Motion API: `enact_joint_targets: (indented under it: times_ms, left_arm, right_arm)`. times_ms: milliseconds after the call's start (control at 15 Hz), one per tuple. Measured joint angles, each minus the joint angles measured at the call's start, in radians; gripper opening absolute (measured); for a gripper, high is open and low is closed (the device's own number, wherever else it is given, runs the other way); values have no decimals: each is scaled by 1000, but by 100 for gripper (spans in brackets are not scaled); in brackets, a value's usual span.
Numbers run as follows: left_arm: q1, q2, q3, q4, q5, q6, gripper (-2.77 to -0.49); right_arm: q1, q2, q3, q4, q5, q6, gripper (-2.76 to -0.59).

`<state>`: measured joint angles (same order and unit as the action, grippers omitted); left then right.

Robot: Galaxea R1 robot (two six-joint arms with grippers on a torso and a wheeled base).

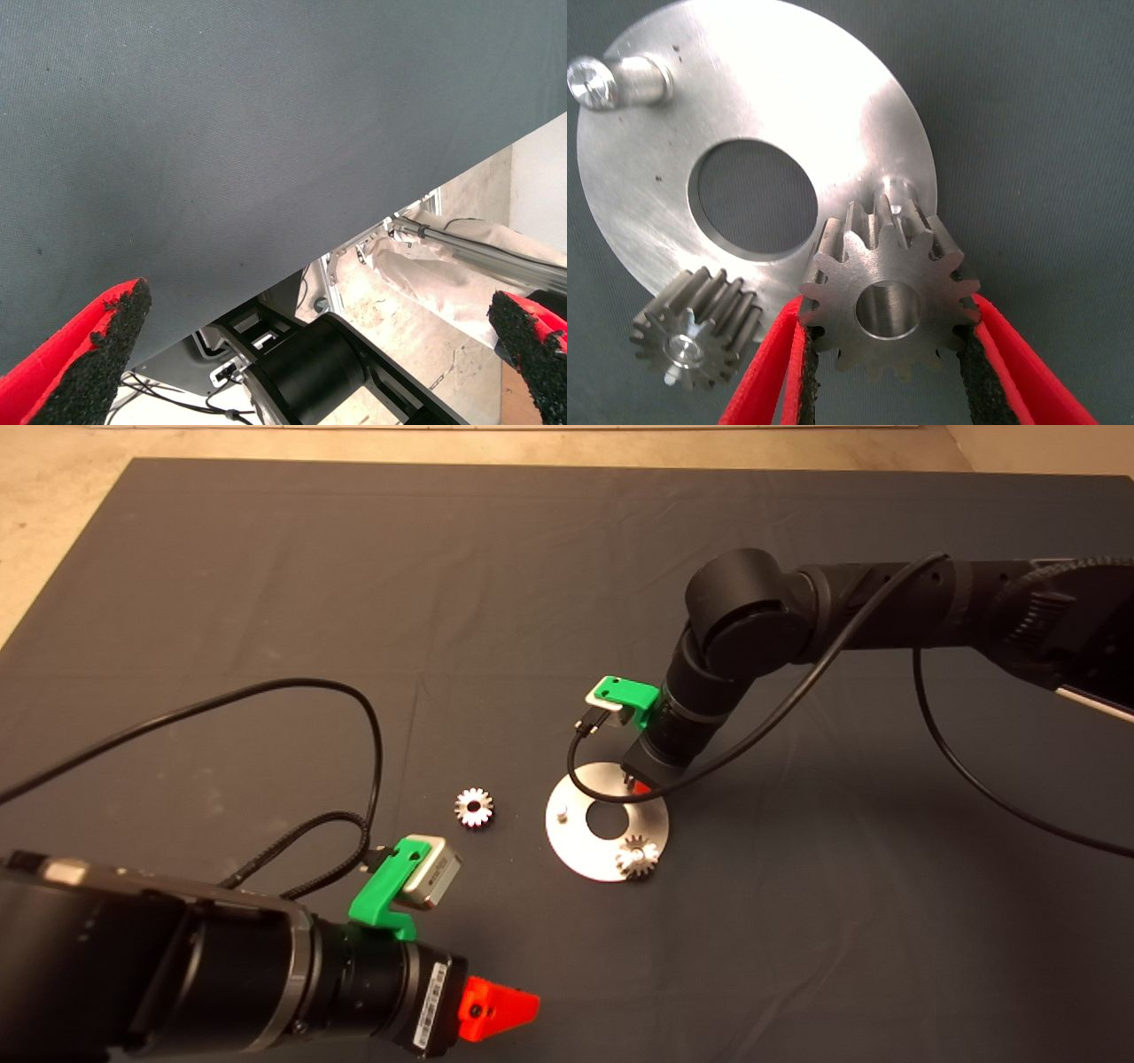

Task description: Install three planetary gears onto the carrier pins

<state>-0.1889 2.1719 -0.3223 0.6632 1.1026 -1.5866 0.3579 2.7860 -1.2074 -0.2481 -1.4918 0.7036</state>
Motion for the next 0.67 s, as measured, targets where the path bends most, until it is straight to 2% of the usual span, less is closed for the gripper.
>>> enact_joint_targets:
  times_ms: [200, 667]
  left_arm:
    - [0, -3, 0, 0, 0, 0, -50]
    - [0, -39, 0, 0, -17, 0, -50]
  right_arm:
    - [0, 25, -30, -1, 6, -10, -242]
    - [0, 26, -34, -1, 6, -18, -242]
